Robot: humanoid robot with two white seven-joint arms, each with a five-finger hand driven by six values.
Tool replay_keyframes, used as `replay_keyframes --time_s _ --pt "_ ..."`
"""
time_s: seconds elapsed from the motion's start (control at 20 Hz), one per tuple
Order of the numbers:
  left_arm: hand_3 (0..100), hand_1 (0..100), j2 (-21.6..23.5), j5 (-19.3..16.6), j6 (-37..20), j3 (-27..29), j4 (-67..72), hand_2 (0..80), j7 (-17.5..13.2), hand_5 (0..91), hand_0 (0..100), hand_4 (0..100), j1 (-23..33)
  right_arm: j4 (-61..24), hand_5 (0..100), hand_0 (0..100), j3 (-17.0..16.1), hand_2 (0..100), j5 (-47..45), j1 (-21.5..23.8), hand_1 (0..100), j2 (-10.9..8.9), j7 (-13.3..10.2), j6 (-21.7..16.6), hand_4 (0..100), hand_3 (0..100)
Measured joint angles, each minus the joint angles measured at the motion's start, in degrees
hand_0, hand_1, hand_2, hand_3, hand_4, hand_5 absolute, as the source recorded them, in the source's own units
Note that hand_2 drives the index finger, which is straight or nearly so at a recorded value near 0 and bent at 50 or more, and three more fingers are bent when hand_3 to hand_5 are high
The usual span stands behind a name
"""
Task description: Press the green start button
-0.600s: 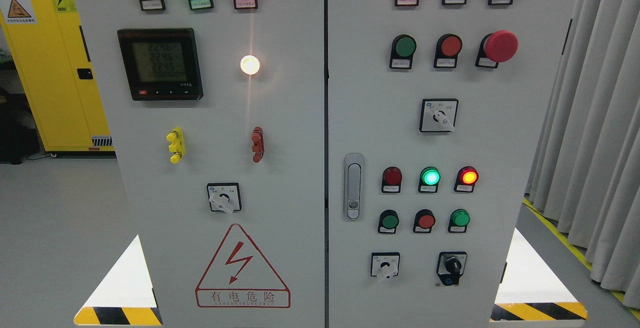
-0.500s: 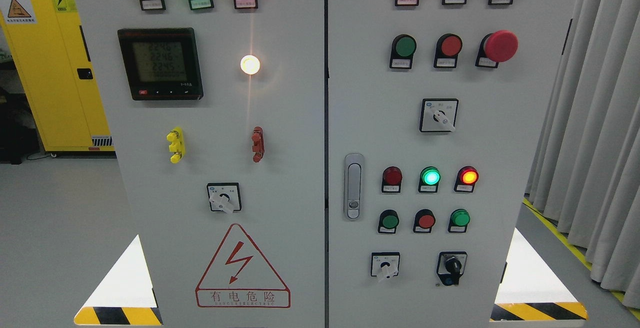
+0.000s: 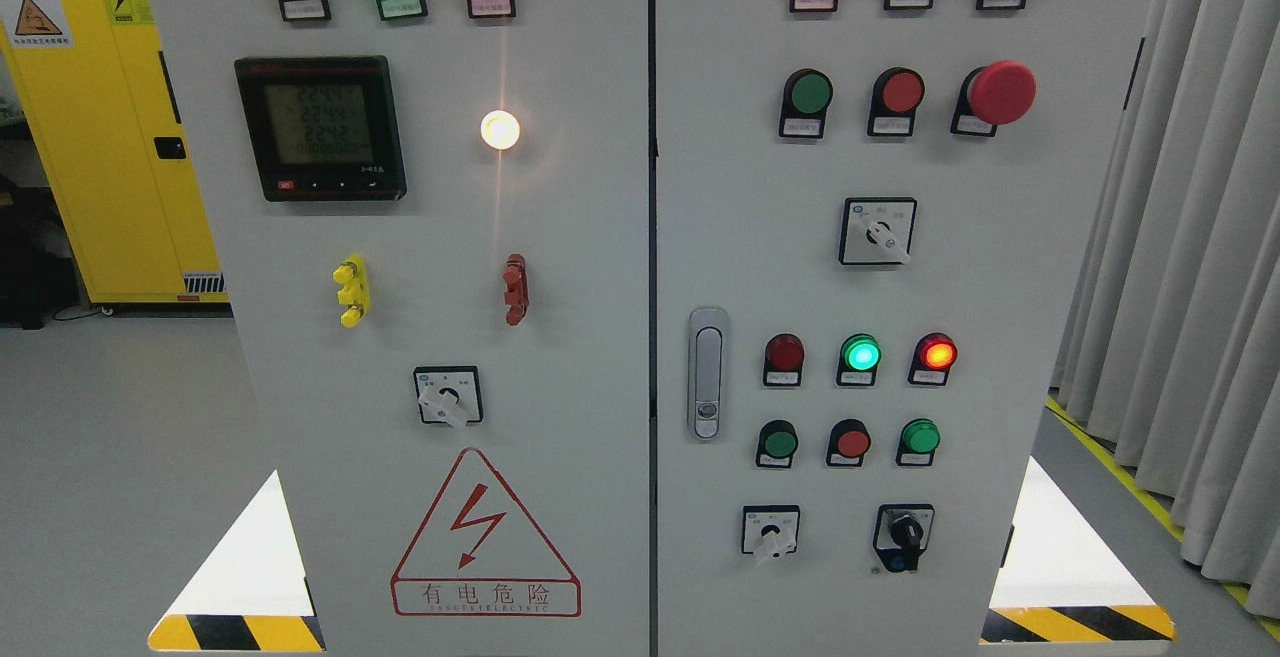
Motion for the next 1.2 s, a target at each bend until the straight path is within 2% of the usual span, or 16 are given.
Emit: replay_keyframes --time_s 0.25,0.4,0.55,0.6,0.65,0.7,0.75,0.8,0.9,1.0,1.2 --pt "0 56 -0.2 0.0 0.0 0.0 0.0 0.0 0.0 0.0 12 0 0.0 -7.4 0 17 -0.3 0 0.4 2.8 36 1.69 0.1 -0.5 0 0" --pt "0 56 -0.8 0.0 0.0 0.0 0.0 0.0 -0.1 0.0 12 0 0.0 -12.7 0 16 0.3 0 0.6 4.9 38 2.61 0.2 -3.5 0 0" --pt "0 56 -1.4 0.0 0.0 0.0 0.0 0.0 -0.1 0.0 12 0 0.0 -18.4 0 15 1.1 0 0.8 6.9 39 2.84 0.2 -9.0 3 2" --pt "0 56 -1.5 0.0 0.0 0.0 0.0 0.0 -0.1 0.0 12 0 0.0 -20.2 0 15 1.4 0 0.8 7.5 39 2.93 0.2 -11.2 8 4" --pt "0 56 -1.6 0.0 0.0 0.0 0.0 0.0 -0.1 0.0 12 0 0.0 -21.9 0 14 1.6 0 0.8 8.1 41 2.99 0.2 -13.3 17 8" --pt "0 56 -1.8 0.0 0.0 0.0 0.0 0.0 -0.1 0.0 12 0 0.0 -23.6 3 14 1.8 0 0.9 8.7 42 3.06 0.0 -15.6 22 14" --pt "0 56 -1.9 0.0 0.0 0.0 0.0 0.0 -0.1 0.0 12 0 0.0 -25.1 4 14 1.9 0 0.9 9.1 42 3.14 -0.1 -17.5 23 15" --pt "0 56 -2.0 0.0 0.0 0.0 0.0 0.0 -0.1 0.0 12 0 0.0 -26.8 14 13 2.0 0 0.9 9.6 43 3.29 -0.3 -19.9 29 24" --pt "0 56 -2.2 0.0 0.0 0.0 0.0 0.0 -0.1 0.0 12 0 0.0 -30.1 21 13 2.3 0 1.0 10.3 44 3.66 -0.4 -23.6 34 30" --pt "0 56 -2.4 0.0 0.0 0.0 0.0 0.0 -0.1 0.0 12 0 0.0 -33.1 27 14 2.6 0 1.1 10.8 45 3.65 -0.4 -26.8 38 35" --pt "0 56 -3.5 0.0 0.0 0.0 0.0 0.0 -0.2 0.0 12 0 0.0 -39.0 32 16 2.8 0 2.1 11.5 46 3.53 -0.5 -31.0 42 38"
